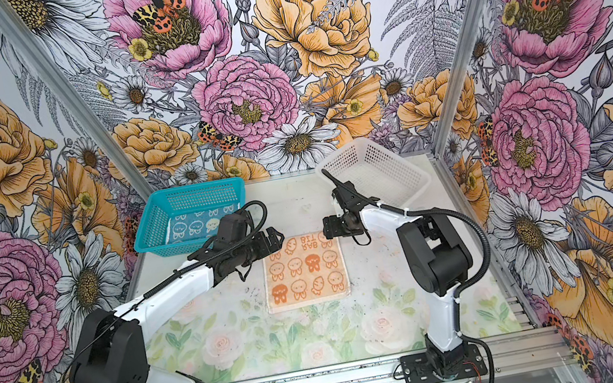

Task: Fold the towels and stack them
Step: 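Move both grippers to the far corners of the folded towel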

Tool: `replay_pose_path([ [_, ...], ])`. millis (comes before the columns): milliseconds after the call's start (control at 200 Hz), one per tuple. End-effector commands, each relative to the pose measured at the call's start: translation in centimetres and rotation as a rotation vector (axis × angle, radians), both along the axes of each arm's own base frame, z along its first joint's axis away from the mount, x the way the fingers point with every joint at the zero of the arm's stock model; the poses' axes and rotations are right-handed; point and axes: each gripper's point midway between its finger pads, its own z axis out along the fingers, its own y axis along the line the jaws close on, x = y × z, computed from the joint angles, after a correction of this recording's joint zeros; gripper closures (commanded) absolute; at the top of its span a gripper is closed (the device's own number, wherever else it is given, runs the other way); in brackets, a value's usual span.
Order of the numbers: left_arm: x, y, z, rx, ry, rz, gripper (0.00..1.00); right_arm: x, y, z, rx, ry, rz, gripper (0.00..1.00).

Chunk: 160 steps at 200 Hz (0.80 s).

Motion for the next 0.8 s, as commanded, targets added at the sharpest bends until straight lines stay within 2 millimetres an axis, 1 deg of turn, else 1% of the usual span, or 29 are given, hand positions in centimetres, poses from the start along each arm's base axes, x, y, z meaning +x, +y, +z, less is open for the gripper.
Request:
replay_pose_path([
  [0,-0.3,0.2,-0.9,0.043,0.021,-0.027,0.01,0.7,-0.6,-0.7,-0.069,0.006,0.02,0.3],
  [170,-0.2,0.1,-1.6,0.055,0.032,-0.038,0.01,1.3,-0.7,-1.5,-0.076,0.018,0.032,0.43],
  [550,0.1,0.6,-3.3,0.108,0.062,-0.042,0.01,1.7,-0.1,-3.3,-0.065,0.054,0.045,0.56],
  [651,0.3,0.9,-3.7,0.128,0.07,-0.04,0.01,1.8,0.1,-3.5,-0.055,0.061,0.045,0.63],
  [731,0.5,1.3,-3.9,0.145,0.075,-0.035,0.01,1.9,0.3,-3.5,-0.046,0.062,0.049,0.65],
  [796,0.8,1.6,-4.0,0.158,0.078,-0.034,0.01,2.1,0.4,-3.5,-0.045,0.06,0.052,0.7],
])
